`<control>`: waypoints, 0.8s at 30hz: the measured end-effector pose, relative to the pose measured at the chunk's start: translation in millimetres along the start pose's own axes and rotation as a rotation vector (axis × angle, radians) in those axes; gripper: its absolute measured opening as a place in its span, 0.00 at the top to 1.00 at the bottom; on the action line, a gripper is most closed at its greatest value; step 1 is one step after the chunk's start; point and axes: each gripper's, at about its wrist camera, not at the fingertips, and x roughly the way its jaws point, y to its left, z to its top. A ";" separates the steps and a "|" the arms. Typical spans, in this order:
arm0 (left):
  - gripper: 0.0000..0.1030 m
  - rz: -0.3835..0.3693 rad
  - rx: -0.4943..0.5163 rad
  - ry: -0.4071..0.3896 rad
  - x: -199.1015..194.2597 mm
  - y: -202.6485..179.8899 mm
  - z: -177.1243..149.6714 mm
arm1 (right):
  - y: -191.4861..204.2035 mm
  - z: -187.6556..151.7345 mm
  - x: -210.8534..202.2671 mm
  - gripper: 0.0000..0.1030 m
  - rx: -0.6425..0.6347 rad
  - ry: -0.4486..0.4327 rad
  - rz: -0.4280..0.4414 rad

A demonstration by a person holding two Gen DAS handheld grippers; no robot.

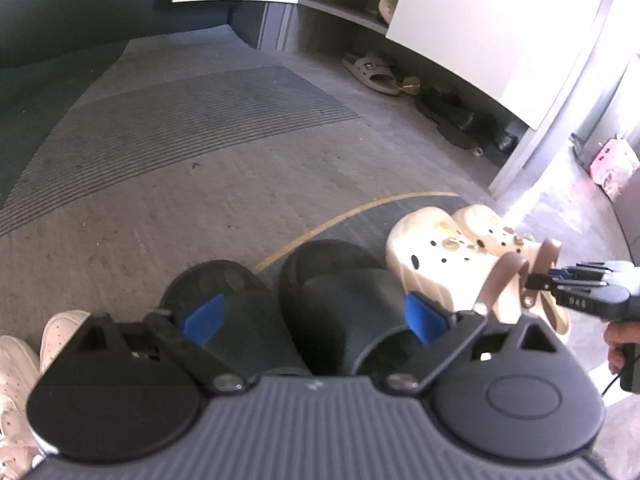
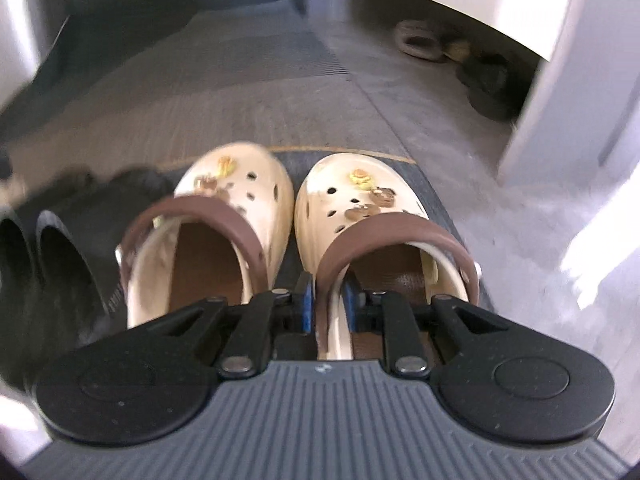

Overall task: Organize scattered shoes
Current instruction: 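Set the clog beside its mate with the right tool and open it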

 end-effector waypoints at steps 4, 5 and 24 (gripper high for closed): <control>0.04 0.006 0.015 -0.009 -1.0 -0.4 1.4 | -8.7 6.5 -19.7 0.68 0.173 -0.085 -0.022; 0.04 0.008 0.016 -0.009 -0.1 0.2 2.1 | -7.6 7.3 -21.1 0.65 0.192 -0.092 -0.034; 0.04 -0.154 0.049 0.160 -11.2 -27.8 -25.0 | -3.1 -18.9 -33.7 0.54 0.356 -0.071 -0.221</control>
